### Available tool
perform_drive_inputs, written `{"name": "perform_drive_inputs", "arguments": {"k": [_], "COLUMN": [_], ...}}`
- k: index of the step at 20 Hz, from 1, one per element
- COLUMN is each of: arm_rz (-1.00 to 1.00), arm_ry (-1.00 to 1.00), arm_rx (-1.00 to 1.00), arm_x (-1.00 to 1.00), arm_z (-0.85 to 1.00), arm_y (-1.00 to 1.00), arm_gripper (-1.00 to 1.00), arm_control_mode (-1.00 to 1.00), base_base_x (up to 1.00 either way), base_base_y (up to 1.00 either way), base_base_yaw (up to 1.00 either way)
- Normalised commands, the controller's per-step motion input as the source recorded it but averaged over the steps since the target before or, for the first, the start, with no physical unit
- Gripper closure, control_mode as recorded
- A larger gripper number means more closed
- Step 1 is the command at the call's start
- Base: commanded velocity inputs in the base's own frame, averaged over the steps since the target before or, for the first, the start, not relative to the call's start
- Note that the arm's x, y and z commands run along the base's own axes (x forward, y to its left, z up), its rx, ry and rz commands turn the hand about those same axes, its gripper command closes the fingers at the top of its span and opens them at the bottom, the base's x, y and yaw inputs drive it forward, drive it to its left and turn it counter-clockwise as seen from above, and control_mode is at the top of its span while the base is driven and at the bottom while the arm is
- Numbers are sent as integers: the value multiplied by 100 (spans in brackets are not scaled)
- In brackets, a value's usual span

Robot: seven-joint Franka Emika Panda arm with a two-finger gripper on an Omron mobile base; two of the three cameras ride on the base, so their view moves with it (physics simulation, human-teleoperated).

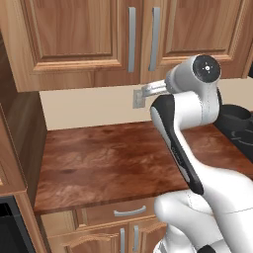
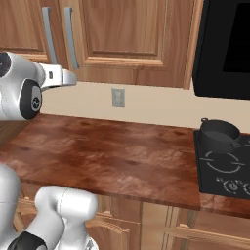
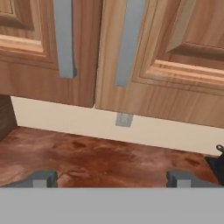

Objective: Open the cabinet and move the ladle to the pot. Then close the cabinet.

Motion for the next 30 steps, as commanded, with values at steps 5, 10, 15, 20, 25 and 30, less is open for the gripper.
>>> {"name": "perform_drive_inputs", "arguments": {"k": [5, 10, 15, 20, 25, 30], "arm_rz": [0, 0, 0, 0, 0, -1], "arm_ry": [0, -6, -11, -12, -7, 0], "arm_rx": [0, 0, 0, 0, 0, 0], "arm_x": [3, 11, 24, 31, 29, 27], "arm_z": [46, 21, 4, 0, 1, 7], "arm_y": [7, 0, 0, 0, 0, 0], "arm_gripper": [-100, -100, -100, -100, -100, -100], "arm_control_mode": [-100, -100, -100, -100, -100, -100], "base_base_x": [0, 0, 0, 0, 0, 0], "base_base_y": [0, 0, 0, 0, 0, 0], "base_base_yaw": [0, 0, 0, 0, 0, 0]}}
